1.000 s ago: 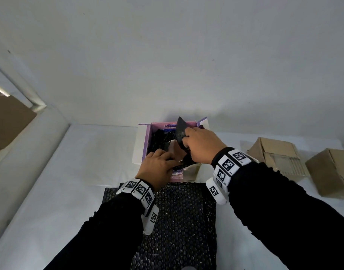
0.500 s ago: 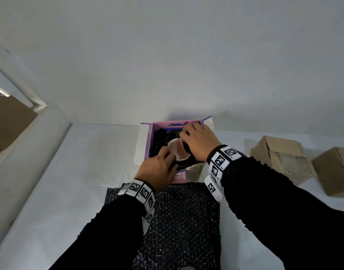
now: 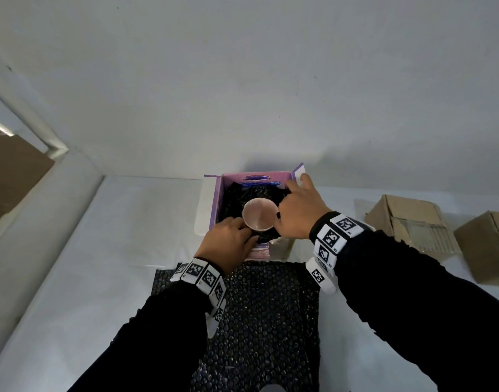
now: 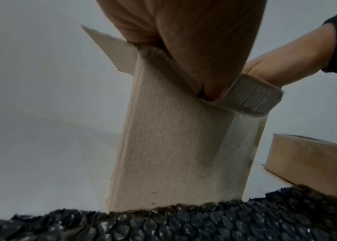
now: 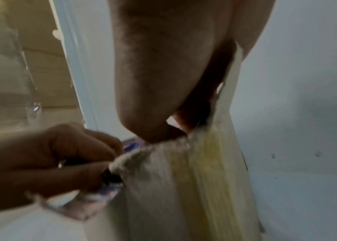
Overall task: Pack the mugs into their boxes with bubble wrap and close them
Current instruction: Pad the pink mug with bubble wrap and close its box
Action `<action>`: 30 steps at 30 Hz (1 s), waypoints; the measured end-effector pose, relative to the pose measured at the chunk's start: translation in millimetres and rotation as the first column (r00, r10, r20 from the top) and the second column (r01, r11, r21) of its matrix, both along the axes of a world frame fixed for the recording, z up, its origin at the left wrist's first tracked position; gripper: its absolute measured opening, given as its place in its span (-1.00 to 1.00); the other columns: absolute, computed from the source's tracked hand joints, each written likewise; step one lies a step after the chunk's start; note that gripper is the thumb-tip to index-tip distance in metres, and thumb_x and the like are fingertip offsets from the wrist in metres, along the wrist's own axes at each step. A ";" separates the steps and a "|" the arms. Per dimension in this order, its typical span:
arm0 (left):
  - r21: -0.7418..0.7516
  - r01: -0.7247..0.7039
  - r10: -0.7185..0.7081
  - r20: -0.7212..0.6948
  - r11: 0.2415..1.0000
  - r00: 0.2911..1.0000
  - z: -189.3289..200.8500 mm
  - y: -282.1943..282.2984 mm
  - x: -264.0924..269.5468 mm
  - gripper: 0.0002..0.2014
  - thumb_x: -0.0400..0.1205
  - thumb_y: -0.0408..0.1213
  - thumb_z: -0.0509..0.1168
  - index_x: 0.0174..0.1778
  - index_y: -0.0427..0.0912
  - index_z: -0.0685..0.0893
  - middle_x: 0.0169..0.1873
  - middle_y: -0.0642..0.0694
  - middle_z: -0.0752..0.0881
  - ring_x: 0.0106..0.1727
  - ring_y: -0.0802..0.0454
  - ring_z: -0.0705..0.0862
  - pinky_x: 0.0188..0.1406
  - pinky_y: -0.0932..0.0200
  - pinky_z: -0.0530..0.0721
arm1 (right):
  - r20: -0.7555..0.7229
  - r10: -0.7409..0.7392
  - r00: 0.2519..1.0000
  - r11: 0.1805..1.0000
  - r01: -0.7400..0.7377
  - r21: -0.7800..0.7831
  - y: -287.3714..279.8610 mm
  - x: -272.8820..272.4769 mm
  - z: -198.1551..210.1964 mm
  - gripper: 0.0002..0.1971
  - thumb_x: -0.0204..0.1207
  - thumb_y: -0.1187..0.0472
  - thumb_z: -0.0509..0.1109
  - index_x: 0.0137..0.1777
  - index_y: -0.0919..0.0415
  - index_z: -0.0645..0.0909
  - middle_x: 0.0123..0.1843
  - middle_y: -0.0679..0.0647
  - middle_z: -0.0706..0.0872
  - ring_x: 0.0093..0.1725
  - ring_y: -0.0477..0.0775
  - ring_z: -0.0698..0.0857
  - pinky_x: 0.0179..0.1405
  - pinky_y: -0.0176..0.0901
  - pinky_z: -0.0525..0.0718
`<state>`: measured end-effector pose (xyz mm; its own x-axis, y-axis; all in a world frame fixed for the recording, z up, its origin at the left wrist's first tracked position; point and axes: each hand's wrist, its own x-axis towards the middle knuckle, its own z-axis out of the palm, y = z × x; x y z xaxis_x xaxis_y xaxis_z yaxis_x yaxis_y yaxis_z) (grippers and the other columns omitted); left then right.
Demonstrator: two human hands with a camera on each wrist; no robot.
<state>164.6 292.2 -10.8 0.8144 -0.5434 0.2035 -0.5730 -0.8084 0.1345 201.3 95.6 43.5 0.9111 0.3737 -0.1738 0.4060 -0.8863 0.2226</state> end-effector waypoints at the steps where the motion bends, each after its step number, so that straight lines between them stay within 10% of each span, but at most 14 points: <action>1: 0.043 -0.016 0.013 0.057 0.999 0.998 1.9 -0.4 -0.8 -0.62 0.59 0.03 0.16 -0.25 -0.13 0.78 -0.23 -0.10 0.68 -0.17 -0.21 0.64 -0.22 -0.02 0.57 | -0.027 -0.012 1.000 1.000 0.012 0.005 -0.3 -2.3 -1.9 -0.67 0.45 -0.05 0.19 -0.22 0.06 0.75 -0.13 -0.08 0.76 0.47 0.15 0.29 0.36 0.18 0.04; 4: 0.116 -0.135 0.120 0.122 0.984 0.985 12.4 1.2 -1.7 -0.57 0.51 0.19 0.18 -0.05 -0.07 0.75 0.06 -0.10 0.66 0.09 -0.19 0.59 0.09 -0.10 0.41 | 0.026 -0.018 0.999 1.000 0.018 0.015 -0.1 -4.6 -1.9 -0.76 0.43 0.09 0.30 0.00 0.03 0.75 0.21 0.00 0.62 0.46 0.18 0.27 0.28 0.13 0.03; 8: 0.173 -0.235 0.231 0.038 0.957 0.972 20.1 7.0 -5.6 -0.39 0.50 0.25 0.03 0.28 -0.08 0.59 0.06 -0.06 0.73 0.18 -0.10 0.60 0.34 -0.23 0.26 | 0.149 0.002 0.989 0.993 -0.019 0.115 -6.1 -8.5 -0.2 -0.81 0.47 0.22 0.29 -0.02 0.02 0.68 -0.03 -0.10 0.71 0.36 0.12 0.37 0.23 0.09 0.07; 13: 0.298 -0.247 0.264 -0.017 0.922 0.964 24.2 7.6 -10.1 -0.44 0.45 0.20 -0.08 0.03 0.04 0.73 -0.16 0.11 0.75 0.15 0.02 0.57 0.40 -0.27 0.13 | 0.022 0.005 1.000 0.995 -0.007 0.101 -11.3 -10.8 -2.2 -0.71 0.48 0.00 0.21 -0.17 0.05 0.76 -0.29 -0.16 0.55 0.30 0.06 0.30 0.34 0.19 0.02; 19: 0.334 -0.173 0.226 -0.127 0.927 0.966 29.3 10.6 -5.5 -0.46 0.48 0.14 -0.10 0.00 0.09 0.77 -0.16 0.16 0.71 0.13 0.13 0.57 0.50 -0.30 -0.14 | -0.057 0.049 0.997 0.998 -0.046 0.045 -12.9 -8.1 -4.1 -0.65 0.55 -0.03 0.15 0.05 -0.01 0.77 0.24 -0.05 0.55 0.42 0.16 0.21 0.36 0.23 -0.08; 23: 0.178 -0.125 0.165 -0.232 0.976 0.959 35.5 13.7 -1.8 -0.60 0.54 -0.01 0.06 0.18 0.25 0.72 0.03 0.21 0.75 0.16 0.18 0.66 0.56 -0.19 -0.44 | 0.204 0.095 0.974 0.983 -0.124 0.137 -24.6 -11.9 -10.1 -0.74 0.41 0.04 0.18 -0.19 0.09 0.69 -0.15 -0.07 0.69 0.19 0.13 0.45 0.30 0.24 0.16; 30: 0.153 -0.272 0.288 -0.094 0.950 0.953 36.8 4.7 6.3 -0.81 0.53 0.07 0.37 0.00 0.16 0.76 -0.03 0.12 0.73 0.07 0.08 0.65 0.43 0.06 0.19 | 0.058 0.087 0.994 0.990 -0.093 0.102 -20.8 -16.1 -7.5 -0.55 0.64 -0.14 0.06 -0.02 0.01 0.77 -0.08 -0.12 0.69 0.36 0.10 0.33 0.41 0.26 -0.05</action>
